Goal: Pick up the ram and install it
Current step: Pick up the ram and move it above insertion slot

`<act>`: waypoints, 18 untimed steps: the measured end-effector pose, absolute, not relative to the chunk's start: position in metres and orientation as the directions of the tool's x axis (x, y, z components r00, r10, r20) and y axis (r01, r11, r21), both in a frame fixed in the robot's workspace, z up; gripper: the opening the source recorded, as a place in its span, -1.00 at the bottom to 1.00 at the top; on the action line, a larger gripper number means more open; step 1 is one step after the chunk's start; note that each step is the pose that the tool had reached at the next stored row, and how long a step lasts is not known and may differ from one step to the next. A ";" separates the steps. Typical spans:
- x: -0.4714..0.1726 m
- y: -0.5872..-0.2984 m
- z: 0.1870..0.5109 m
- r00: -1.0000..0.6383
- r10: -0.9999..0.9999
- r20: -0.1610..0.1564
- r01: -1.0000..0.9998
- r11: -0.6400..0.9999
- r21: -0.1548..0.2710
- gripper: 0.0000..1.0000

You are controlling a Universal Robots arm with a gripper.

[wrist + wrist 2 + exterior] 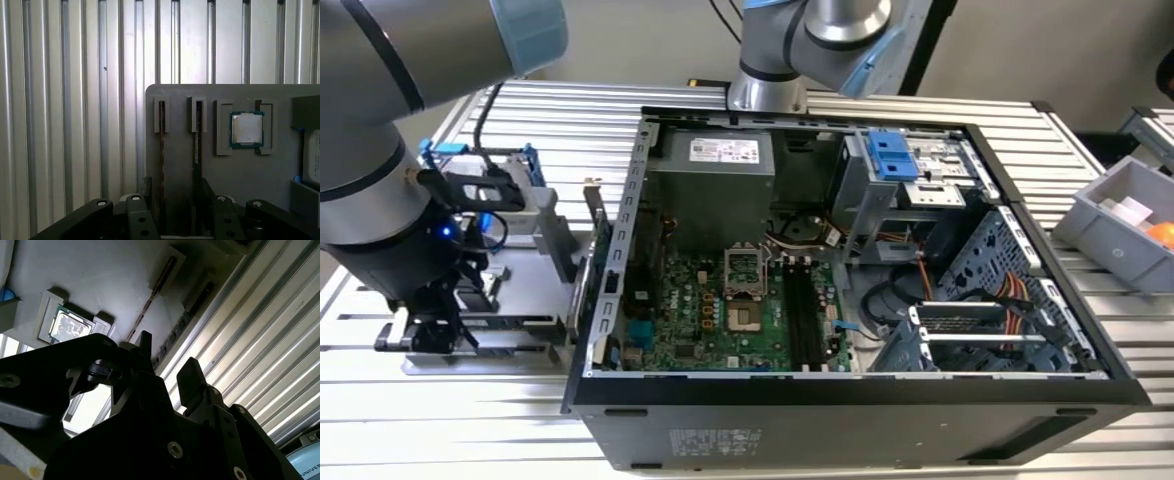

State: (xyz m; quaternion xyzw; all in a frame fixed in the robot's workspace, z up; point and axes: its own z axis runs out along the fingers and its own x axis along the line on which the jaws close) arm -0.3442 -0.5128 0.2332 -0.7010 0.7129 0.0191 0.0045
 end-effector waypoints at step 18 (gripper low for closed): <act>-0.344 -0.516 0.218 -0.018 -0.999 -0.033 -1.000 0.017 0.021 1.00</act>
